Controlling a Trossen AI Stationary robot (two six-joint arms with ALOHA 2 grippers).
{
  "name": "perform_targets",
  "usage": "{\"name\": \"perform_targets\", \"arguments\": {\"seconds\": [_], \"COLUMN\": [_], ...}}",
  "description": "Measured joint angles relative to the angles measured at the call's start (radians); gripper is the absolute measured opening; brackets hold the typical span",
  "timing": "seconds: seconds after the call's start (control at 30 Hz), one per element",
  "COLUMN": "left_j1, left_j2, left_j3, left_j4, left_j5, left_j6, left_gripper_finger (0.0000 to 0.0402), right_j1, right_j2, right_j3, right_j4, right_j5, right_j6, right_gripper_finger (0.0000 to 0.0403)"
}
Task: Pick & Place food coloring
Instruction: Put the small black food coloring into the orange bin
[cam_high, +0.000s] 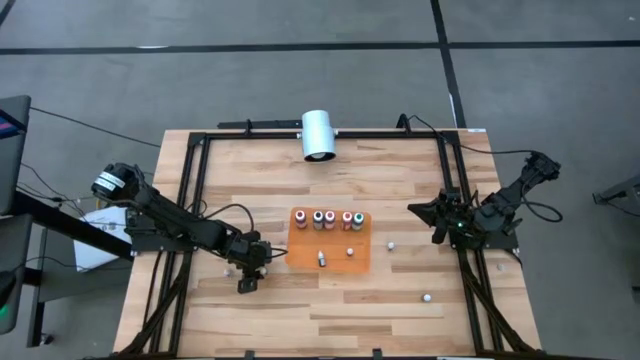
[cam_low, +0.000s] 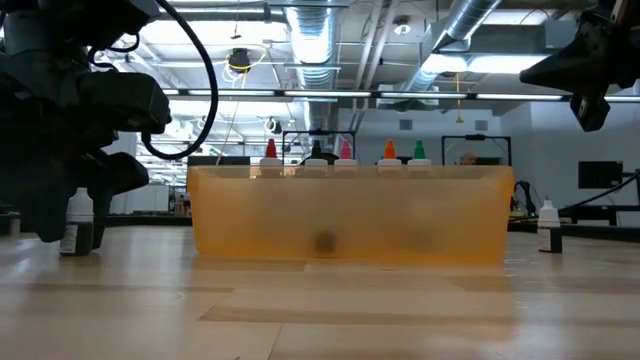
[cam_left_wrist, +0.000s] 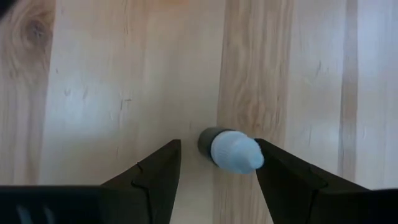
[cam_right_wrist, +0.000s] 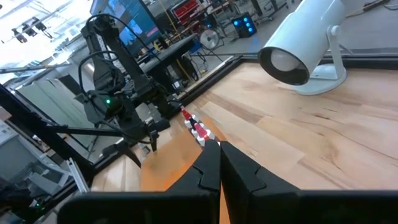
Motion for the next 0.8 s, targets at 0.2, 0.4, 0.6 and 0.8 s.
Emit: {"name": "perform_targets", "arguments": {"seconds": [0.2,0.4,0.6,0.8], "left_j1": [0.000,0.000,0.000,0.000], "left_j2": [0.000,0.000,0.000,0.000], "left_j3": [0.000,0.000,0.000,0.000], "left_j4": [0.023,0.014,0.014,0.014], "left_j5": [-0.004,-0.005,-0.003,0.009], "left_j6": [-0.008,-0.014,-0.042,-0.042], "left_gripper_finger": [0.0194,0.0194,0.0178,0.0106], "right_j1": [0.000,0.000,0.000,0.000], "right_j2": [0.000,0.000,0.000,0.000], "right_j3": [0.000,0.000,0.000,0.000], "right_j4": [0.000,0.000,0.000,0.000], "right_j5": [0.000,0.000,0.000,0.000], "right_j6": [0.000,0.000,0.000,0.002], "right_gripper_finger": [0.0001,0.0001,0.0001,0.0001]}}
